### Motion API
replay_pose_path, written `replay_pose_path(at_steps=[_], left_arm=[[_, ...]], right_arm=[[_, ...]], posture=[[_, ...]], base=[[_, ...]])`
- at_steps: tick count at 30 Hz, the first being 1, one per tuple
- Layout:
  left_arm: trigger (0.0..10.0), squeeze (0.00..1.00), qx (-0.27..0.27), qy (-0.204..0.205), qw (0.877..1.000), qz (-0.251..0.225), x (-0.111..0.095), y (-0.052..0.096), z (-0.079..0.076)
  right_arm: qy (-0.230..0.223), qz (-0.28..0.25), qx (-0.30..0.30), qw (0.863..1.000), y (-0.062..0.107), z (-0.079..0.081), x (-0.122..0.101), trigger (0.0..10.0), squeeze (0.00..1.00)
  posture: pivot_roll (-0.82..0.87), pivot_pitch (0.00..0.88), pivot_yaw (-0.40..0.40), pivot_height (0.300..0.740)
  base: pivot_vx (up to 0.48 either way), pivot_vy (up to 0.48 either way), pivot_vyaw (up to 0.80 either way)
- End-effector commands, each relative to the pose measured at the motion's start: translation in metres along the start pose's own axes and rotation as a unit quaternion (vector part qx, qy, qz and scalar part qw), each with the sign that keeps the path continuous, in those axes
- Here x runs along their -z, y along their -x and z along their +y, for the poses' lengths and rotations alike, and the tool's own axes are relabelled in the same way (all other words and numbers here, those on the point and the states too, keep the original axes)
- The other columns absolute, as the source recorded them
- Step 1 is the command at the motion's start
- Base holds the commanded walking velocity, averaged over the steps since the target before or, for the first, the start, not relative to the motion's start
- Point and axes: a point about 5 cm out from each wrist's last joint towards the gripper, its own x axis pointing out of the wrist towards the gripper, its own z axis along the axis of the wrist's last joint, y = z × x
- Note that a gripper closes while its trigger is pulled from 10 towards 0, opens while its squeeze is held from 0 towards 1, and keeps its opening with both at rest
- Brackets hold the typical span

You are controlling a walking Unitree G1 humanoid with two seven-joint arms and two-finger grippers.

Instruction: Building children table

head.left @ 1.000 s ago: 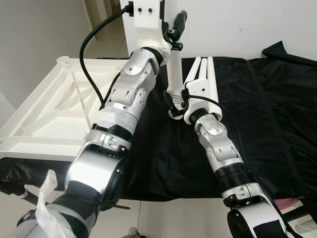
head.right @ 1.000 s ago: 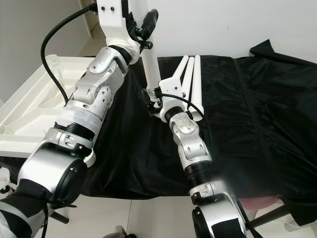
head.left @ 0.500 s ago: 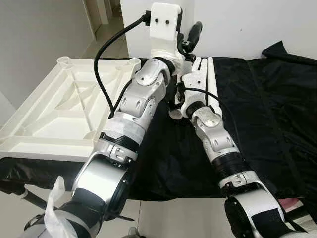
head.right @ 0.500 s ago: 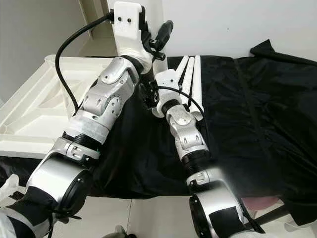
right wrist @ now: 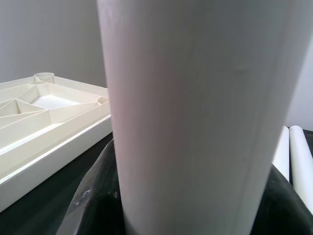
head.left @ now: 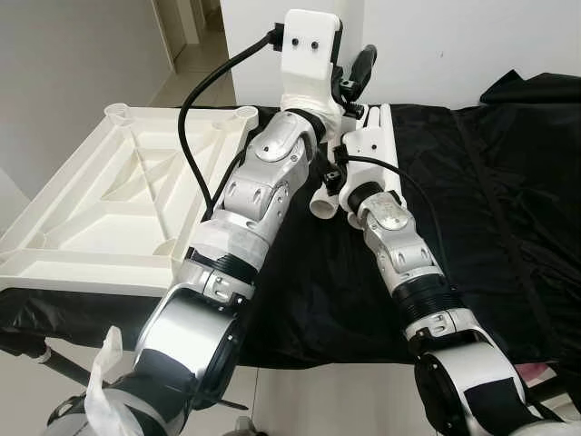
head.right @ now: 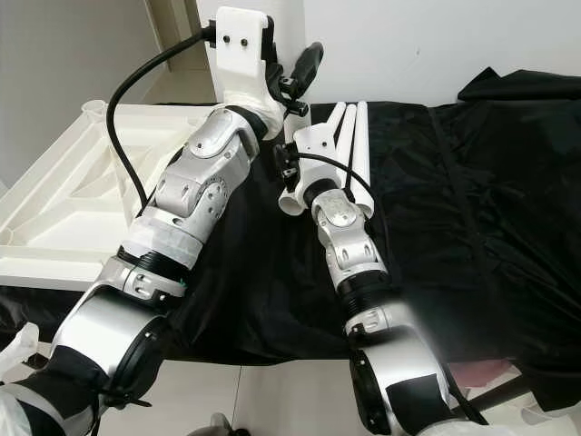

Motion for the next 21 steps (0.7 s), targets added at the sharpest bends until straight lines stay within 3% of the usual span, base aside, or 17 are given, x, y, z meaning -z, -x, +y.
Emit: replay_pose_path(at_steps=[1, 5, 6, 7, 8, 11, 12, 18, 19, 20, 21], left_arm=[[10.0, 0.00, 0.026, -0.002, 1.000, -0.002, -0.001, 0.000, -0.009], [10.0, 0.00, 0.030, -0.005, 1.000, 0.001, 0.000, 0.000, -0.011], [10.0, 0.00, 0.033, -0.010, 0.999, 0.001, 0.000, 0.000, -0.011], [10.0, 0.00, 0.040, -0.015, 0.999, 0.002, -0.001, 0.001, -0.012], [10.0, 0.00, 0.047, -0.016, 0.999, 0.002, 0.000, 0.001, -0.014], [10.0, 0.00, 0.052, -0.016, 0.998, 0.002, 0.000, 0.002, -0.014], [10.0, 1.00, 0.057, -0.010, 0.998, 0.000, -0.001, 0.003, -0.015], [10.0, 1.00, 0.061, 0.001, 0.998, -0.003, -0.002, 0.005, -0.015], [10.0, 0.78, 0.065, 0.004, 0.998, -0.003, -0.003, 0.006, -0.015], [10.0, 0.78, 0.065, 0.004, 0.998, -0.003, -0.003, 0.006, -0.015], [10.0, 0.00, 0.068, 0.005, 0.998, -0.003, -0.003, 0.007, -0.016]], right_arm=[[0.001, -0.011, -0.012, 1.000, -0.004, 0.006, -0.005, 0.0, 0.00], [-0.008, -0.011, -0.012, 1.000, -0.004, 0.006, -0.005, 0.0, 0.00], [-0.011, -0.012, -0.007, 1.000, -0.004, 0.006, -0.004, 0.8, 0.00], [-0.019, -0.011, 0.000, 1.000, -0.003, 0.005, -0.004, 4.2, 0.00], [-0.027, -0.007, 0.008, 1.000, -0.003, 0.005, -0.003, 10.0, 0.00], [-0.035, -0.005, 0.014, 0.999, -0.003, 0.004, -0.002, 10.0, 0.00], [-0.043, -0.003, 0.019, 0.999, -0.002, 0.004, -0.001, 10.0, 0.00], [-0.073, 0.003, 0.048, 0.996, -0.001, 0.002, 0.003, 10.0, 0.00], [-0.083, 0.004, 0.059, 0.995, 0.000, 0.000, 0.004, 10.0, 0.00], [-0.083, 0.004, 0.059, 0.995, 0.000, 0.000, 0.004, 10.0, 0.00], [-0.089, 0.005, 0.068, 0.994, 0.001, -0.002, 0.005, 10.0, 0.00]], posture=[[-0.02, 0.011, 0.088, 0.740], [-0.02, 0.010, 0.089, 0.740], [-0.02, 0.007, 0.091, 0.740], [-0.02, 0.007, 0.091, 0.740], [-0.02, 0.007, 0.091, 0.740], [-0.02, 0.007, 0.091, 0.740], [-0.02, 0.007, 0.091, 0.740], [-0.01, 0.000, 0.090, 0.740], [-0.01, 0.000, 0.090, 0.740], [-0.01, 0.000, 0.090, 0.740], [-0.01, 0.000, 0.090, 0.740]], base=[[0.000, 0.000, 0.00], [0.000, 0.000, 0.00], [0.000, 0.000, 0.00], [0.000, 0.000, 0.00], [0.000, 0.000, 0.00], [0.000, 0.000, 0.00], [0.000, 0.000, 0.00], [0.000, 0.000, 0.00], [0.000, 0.000, 0.00], [0.000, 0.000, 0.00], [0.000, 0.000, 0.00]])
